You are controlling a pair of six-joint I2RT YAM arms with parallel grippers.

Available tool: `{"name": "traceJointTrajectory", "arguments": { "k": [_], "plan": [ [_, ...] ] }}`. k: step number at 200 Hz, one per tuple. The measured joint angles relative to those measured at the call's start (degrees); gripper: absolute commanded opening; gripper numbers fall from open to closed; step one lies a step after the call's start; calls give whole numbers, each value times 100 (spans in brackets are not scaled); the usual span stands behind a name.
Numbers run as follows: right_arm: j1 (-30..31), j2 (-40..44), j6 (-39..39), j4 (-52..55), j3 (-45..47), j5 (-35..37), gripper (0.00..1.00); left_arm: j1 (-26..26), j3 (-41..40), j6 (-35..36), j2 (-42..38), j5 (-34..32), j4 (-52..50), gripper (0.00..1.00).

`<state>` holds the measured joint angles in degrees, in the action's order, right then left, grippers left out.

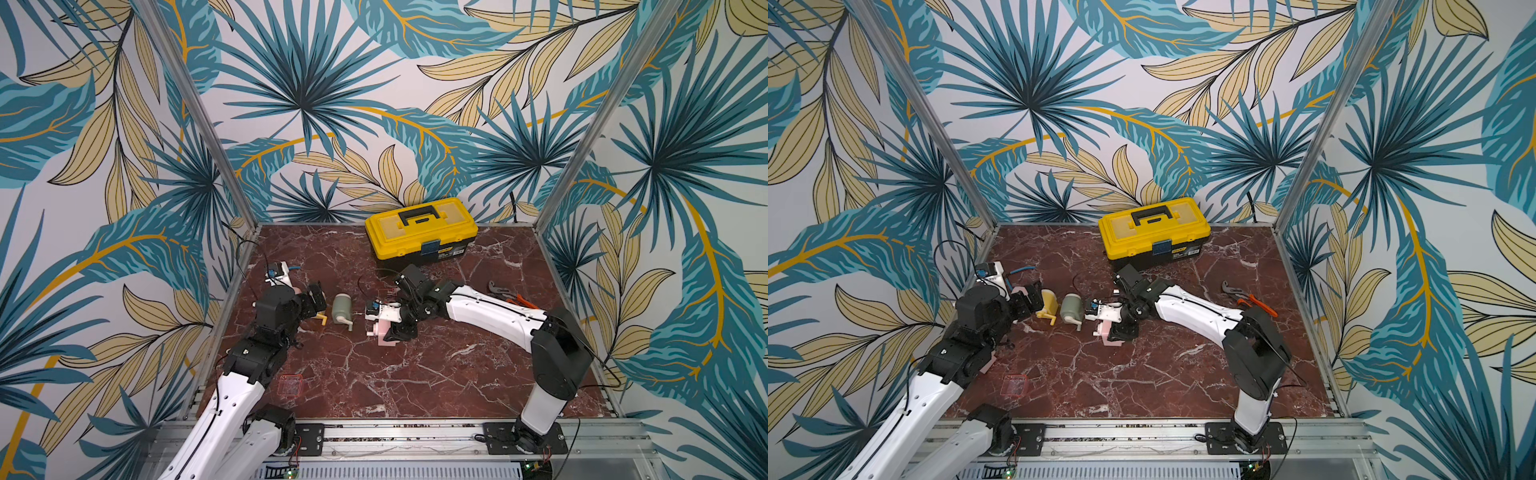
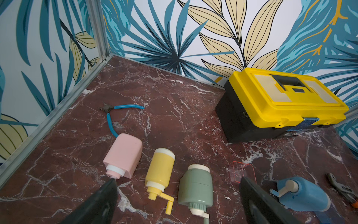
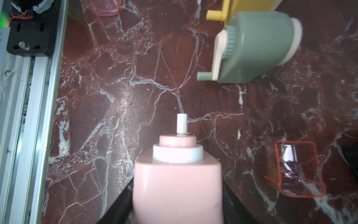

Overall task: Put the tray back into the pencil sharpener
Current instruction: Pick up the pencil sharpener from the center of the board, then place the pencil sharpener at the center of the board.

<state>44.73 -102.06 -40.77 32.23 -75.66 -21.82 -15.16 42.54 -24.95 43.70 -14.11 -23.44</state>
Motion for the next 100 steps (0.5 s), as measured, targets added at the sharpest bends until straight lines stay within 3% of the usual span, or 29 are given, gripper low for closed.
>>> {"name": "traceJointTrajectory", "arguments": {
  "k": [72, 100],
  "plan": [
    [387, -732, -273, -402, -52, -203, 47, 0, -7, 74, -404, -26, 0, 100],
    [385, -844, -431, -374, -188, -216, 58, 0, -7, 155, -470, -44, -2, 100]
  ]
}}
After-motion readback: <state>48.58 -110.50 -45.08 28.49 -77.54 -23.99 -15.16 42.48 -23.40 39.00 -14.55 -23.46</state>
